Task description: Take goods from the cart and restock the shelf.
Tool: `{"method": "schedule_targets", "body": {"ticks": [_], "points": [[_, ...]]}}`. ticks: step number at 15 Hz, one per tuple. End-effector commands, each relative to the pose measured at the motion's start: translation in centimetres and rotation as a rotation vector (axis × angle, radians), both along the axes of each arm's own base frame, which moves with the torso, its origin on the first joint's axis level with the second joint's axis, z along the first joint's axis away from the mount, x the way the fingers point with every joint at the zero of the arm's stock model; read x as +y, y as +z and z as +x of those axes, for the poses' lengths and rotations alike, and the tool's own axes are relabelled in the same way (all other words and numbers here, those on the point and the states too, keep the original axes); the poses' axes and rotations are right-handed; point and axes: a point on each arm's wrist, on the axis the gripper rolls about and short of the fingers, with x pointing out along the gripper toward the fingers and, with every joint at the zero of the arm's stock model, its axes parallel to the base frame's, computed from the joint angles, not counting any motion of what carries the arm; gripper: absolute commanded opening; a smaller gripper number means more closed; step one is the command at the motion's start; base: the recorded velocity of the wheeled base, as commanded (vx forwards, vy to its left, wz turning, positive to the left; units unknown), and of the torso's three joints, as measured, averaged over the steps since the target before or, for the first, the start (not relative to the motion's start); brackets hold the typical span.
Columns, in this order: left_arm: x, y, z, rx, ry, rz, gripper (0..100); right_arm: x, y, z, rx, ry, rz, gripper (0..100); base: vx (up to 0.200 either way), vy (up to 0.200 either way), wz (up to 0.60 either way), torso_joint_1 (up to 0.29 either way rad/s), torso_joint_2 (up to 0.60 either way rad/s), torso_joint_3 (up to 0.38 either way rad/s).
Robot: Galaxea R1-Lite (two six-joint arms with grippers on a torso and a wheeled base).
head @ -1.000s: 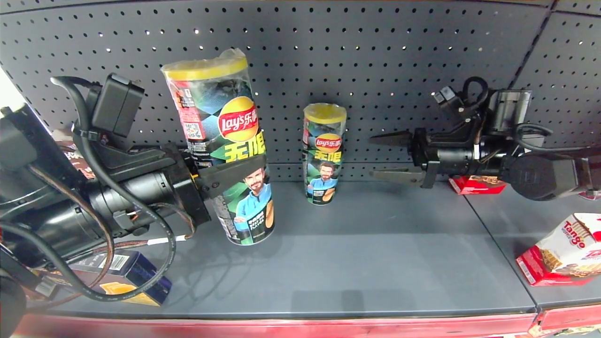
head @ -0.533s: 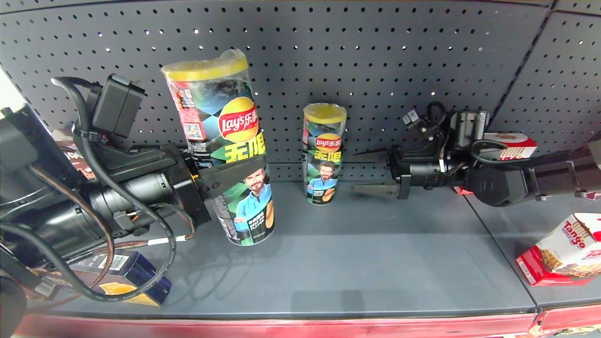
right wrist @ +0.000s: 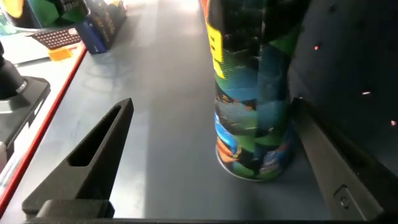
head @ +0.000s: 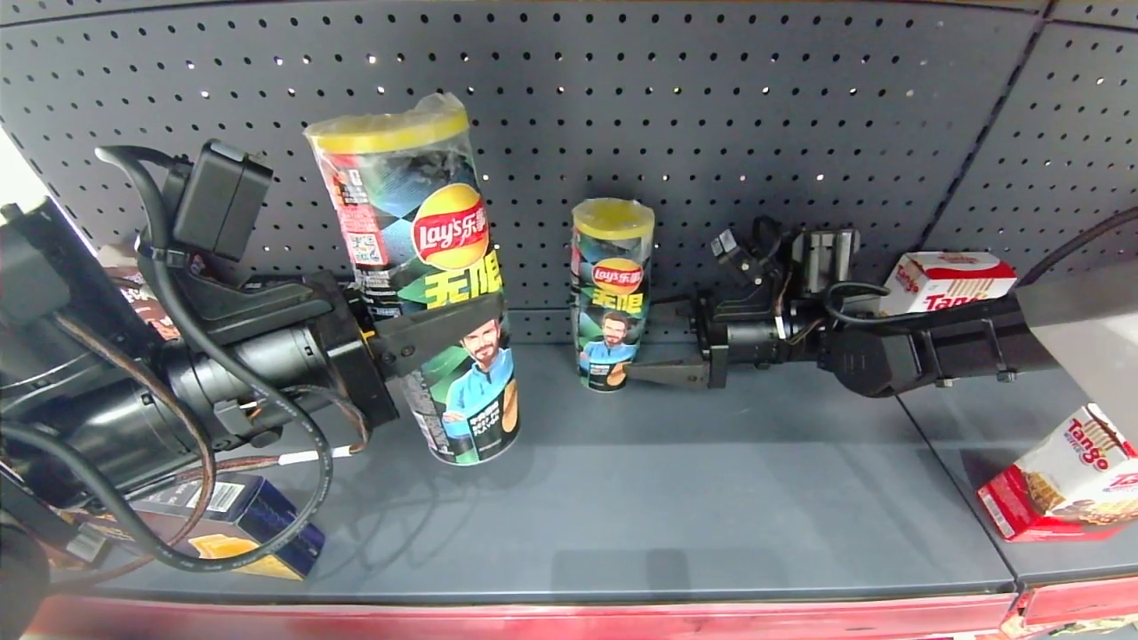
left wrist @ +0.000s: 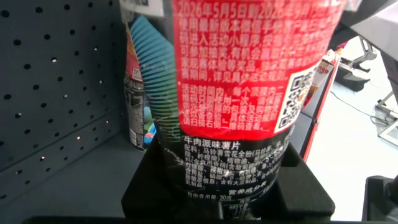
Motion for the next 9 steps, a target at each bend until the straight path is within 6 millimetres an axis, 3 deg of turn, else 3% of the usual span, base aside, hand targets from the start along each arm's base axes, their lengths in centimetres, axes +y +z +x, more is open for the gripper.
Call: {"method": "schedule_targets", "body": {"ticks": [1, 4, 9], "points": [[0.0, 0.0, 0.0, -0.001, 0.001, -0.001, 0, 0.2, -0.4, -0.3, 0.013, 0.007, -0.005, 100, 0.000, 0.000, 0.00, 0.000, 0.00, 0.000], [0.0, 0.0, 0.0, -0.002, 0.001, -0.001, 0, -0.4, -0.6, -1.3, 0.032, -0.009, -0.018, 100, 0.000, 0.000, 0.00, 0.000, 0.00, 0.000], [0.0, -0.1, 0.0, 0.002, 0.001, 0.001, 0, 1.0, -0.8, 0.5, -0.018, -0.101, -0.018, 100, 0.000, 0.000, 0.00, 0.000, 0.00, 0.000]]}}
